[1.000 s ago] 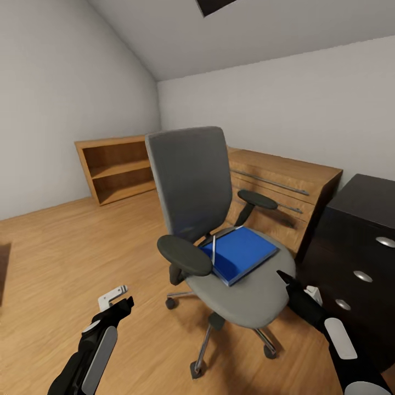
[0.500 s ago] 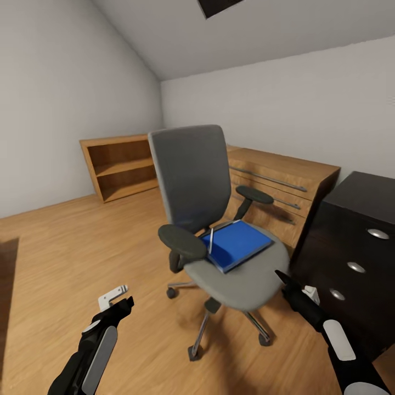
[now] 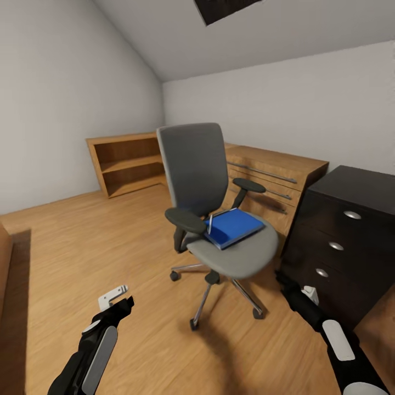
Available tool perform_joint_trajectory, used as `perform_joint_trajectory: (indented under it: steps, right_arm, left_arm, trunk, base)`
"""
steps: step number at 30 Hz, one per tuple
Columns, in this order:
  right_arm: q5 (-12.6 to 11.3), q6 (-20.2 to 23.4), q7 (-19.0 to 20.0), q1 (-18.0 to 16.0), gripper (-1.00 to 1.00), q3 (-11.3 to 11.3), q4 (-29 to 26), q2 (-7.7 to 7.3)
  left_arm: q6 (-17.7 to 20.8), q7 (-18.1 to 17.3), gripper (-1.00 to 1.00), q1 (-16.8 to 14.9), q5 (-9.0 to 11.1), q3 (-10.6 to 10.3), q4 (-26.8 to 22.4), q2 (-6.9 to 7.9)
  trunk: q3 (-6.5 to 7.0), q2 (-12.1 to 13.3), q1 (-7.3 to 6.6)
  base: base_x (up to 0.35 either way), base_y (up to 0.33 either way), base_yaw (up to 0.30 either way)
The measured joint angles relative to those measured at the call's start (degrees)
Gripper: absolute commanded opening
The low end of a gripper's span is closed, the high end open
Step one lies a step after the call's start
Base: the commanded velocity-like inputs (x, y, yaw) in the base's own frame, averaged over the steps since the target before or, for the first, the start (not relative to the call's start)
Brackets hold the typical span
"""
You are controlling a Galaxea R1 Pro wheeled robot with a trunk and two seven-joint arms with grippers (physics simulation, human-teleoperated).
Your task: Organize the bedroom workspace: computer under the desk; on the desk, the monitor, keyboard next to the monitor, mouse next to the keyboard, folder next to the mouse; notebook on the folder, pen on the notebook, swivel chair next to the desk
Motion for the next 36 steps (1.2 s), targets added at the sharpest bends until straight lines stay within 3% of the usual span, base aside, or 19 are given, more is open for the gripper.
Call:
perform_joint_trajectory:
  steps: [19,21,23,26,36]
  right_arm:
    - [0.2,0.0,0.0,0.0,1.0,0.7,1.2,0.82]
    - [0.3,-0.1,0.0,0.0,1.0,1.5,1.2,0.93]
    - [0.2,-0.1,0.0,0.0,1.0,4.1,1.2,1.01]
    - [0.0,-0.1,0.0,0.0,1.0,5.8,1.2,1.04]
    - [-0.1,-0.2,-0.2,0.0,1.0,6.8,1.2,1.31]
  left_arm:
    - [0.0,0.0,1.0,0.0,0.0,0.0,0.0,0.0]
    - [0.0,0.0,1.0,0.0,0.0,0.0,0.0,0.0]
    - [0.0,0.0,1.0,0.0,0.0,0.0,0.0,0.0]
    - [0.0,0.0,1.0,0.0,0.0,0.0,0.0,0.0]
    - [0.1,0.0,1.0,0.0,0.0,0.0,0.0,0.0]
  trunk:
    - [0.0,0.0,-0.04]
    - [0.0,0.0,-0.04]
    - [0.0,0.0,-0.04]
    - [0.0,0.0,-0.04]
    - [0.0,0.0,-0.05]
  base:
    - [-0.068,0.028,0.0]
    - [0.0,0.0,0.0]
    - [0.0,0.0,0.0]
    - [0.0,0.0,0.0]
    - [0.032,0.005,0.0]
